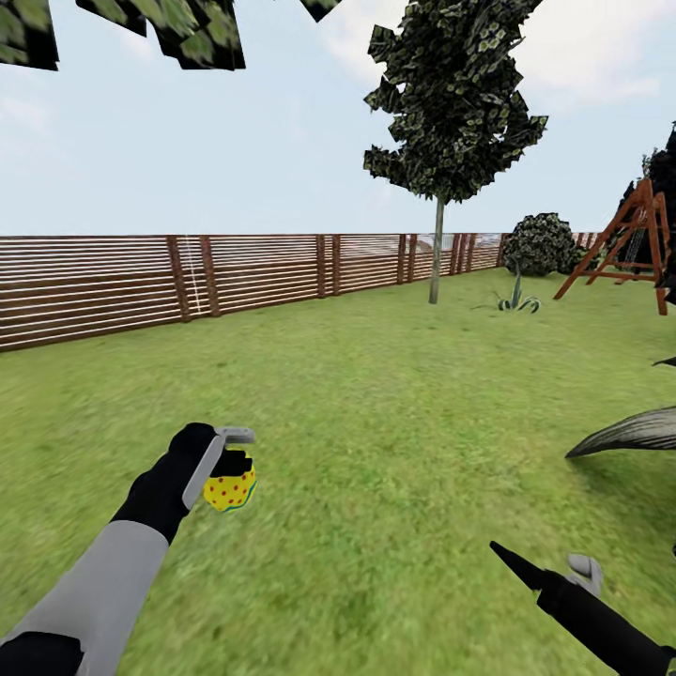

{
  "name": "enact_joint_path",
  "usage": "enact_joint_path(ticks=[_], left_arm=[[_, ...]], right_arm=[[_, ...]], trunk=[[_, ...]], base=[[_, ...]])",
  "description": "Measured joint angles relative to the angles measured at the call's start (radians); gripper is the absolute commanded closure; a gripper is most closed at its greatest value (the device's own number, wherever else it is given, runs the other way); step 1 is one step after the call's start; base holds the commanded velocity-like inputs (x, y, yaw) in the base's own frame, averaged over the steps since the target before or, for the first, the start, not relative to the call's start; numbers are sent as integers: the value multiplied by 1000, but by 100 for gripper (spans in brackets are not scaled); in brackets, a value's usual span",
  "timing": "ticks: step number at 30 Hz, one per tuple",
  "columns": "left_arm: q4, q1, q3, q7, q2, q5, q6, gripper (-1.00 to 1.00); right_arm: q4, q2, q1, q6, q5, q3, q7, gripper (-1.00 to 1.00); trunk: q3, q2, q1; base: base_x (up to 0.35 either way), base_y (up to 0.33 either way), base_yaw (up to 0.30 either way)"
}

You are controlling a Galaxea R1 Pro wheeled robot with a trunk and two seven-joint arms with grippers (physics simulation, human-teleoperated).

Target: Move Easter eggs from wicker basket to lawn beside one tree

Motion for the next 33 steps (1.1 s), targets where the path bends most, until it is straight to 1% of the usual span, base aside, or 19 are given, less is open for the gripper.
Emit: enact_joint_path(ticks=[20, 33], left_arm=[[0, 0, 0, 2, 0, 0, 0, 100], [1, 0, 0, 2, 0, 0, 0, 100]], right_arm=[[0, 0, 0, -2, -4, -8, 0, -100], [0, 1, 0, -4, 4, -4, -1, -100]], trunk=[[0, 0, 0], [0, 0, 0]], base=[[307, -114, 5], [308, -9, 11]])
